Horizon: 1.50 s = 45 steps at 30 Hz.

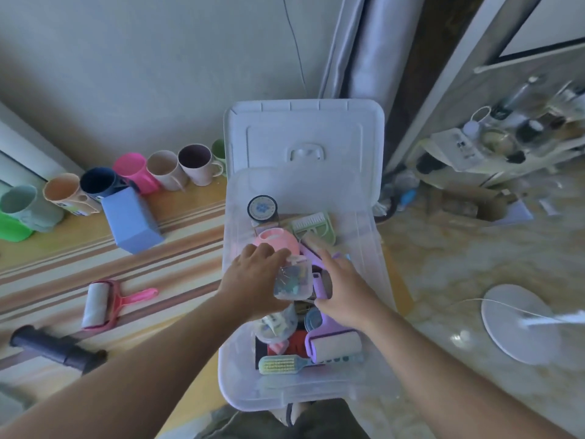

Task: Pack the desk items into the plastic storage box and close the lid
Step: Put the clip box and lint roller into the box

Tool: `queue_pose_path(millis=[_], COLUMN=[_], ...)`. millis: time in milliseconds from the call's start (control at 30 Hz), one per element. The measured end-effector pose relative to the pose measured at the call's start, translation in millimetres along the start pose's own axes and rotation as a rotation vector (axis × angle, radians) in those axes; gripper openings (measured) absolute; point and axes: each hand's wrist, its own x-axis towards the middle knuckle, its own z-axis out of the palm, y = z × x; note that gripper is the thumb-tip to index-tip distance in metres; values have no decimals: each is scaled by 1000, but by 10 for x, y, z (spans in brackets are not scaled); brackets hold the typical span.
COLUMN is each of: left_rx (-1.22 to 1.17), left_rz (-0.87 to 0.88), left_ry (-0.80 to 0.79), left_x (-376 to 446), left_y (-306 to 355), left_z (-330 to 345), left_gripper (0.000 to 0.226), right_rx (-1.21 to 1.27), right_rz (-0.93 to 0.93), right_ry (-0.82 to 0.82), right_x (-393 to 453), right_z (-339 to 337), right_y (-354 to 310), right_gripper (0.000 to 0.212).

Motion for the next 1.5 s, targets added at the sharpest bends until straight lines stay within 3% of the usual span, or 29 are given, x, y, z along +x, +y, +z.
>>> queue_pose_path(millis=[133,233,400,533,667,800,900,1000,1067,1200,1333,1500], left_rx=[-50,-62,-136,-220,-260,-340,-337,-275,-281,-260,-206,-121], left_rz=[12,29,-47,-116,-125,-82,-60,-150,-220,-201,-85,46], left_ry=[-26,-58,-87,-56,-35,120,217,287,291,280,274,161], left_x=[112,188,222,187,148,31,-157,-424,-594,-703,-580,-462], left_y=[41,98,93,151,169,63,-107,-344,-467,-510,-367,-126], left_z=[12,44,102,119,28,-184,-283,-232,-153,-112,-197,-185], left_gripper=[101,105,110,116,123,98,88,79,74,63,53,47], right_rx=[-137,-305,-373,-481,-388,-233,-344,-506,-529,-525,-523,-695], right_rz=[-257,-272,-256,-352,-279,-117,-72,-68,-24,75,174,145], right_ry=[24,-13,-91,-28,-37,97,195,215,181,146,121,133], right_x=[139,277,363,414,537,822,1152,1464,1587,1583,1563,1643], right_z=[-211,-236,-208,-198,-220,-388,-478,-497,-484,-319,-245,-193], right_y=[-182,-327,-344,-353,-311,-191,-189,-216,-216,-111,-4,-5], right_gripper=[111,116,121,85,67,61,60,63,66,68,82,79])
